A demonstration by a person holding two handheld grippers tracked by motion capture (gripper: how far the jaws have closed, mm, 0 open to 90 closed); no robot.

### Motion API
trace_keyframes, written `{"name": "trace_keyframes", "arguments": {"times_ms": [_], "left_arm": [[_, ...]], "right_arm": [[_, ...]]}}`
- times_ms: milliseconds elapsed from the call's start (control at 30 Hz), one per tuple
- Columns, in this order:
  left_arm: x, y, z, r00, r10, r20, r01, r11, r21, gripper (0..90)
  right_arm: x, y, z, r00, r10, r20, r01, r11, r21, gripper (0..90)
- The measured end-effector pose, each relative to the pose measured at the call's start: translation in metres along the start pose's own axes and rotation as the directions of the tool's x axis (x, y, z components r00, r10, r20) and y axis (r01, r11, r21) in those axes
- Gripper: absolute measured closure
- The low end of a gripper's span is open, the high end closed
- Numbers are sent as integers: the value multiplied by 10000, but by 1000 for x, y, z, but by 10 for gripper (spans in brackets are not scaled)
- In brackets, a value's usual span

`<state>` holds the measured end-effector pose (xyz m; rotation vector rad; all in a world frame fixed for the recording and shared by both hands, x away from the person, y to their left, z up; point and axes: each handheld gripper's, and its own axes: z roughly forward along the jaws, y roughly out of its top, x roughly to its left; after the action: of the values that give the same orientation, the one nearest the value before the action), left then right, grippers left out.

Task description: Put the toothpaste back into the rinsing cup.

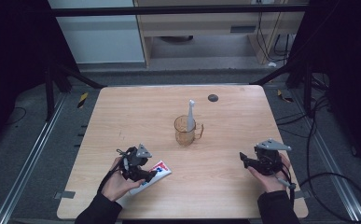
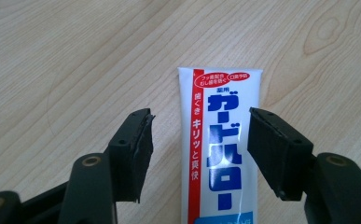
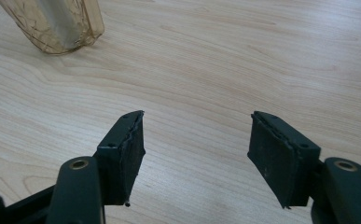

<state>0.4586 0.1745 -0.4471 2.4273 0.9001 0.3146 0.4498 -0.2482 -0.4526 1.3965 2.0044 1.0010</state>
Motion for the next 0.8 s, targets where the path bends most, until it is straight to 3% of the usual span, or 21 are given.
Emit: {"name": "trace_keyframes", "arguments": {"times_ms": [433,800], "left_arm": [[-3,3,10,9997,209,137,-218,9974,682,343],[-4,4,20,9989,309,365,-356,9904,1337,341]], "right_arm": [[3,0,1,9999,-125,10,125,9999,105,356],[5,0,4,9998,-190,38,189,9994,282,357]]}}
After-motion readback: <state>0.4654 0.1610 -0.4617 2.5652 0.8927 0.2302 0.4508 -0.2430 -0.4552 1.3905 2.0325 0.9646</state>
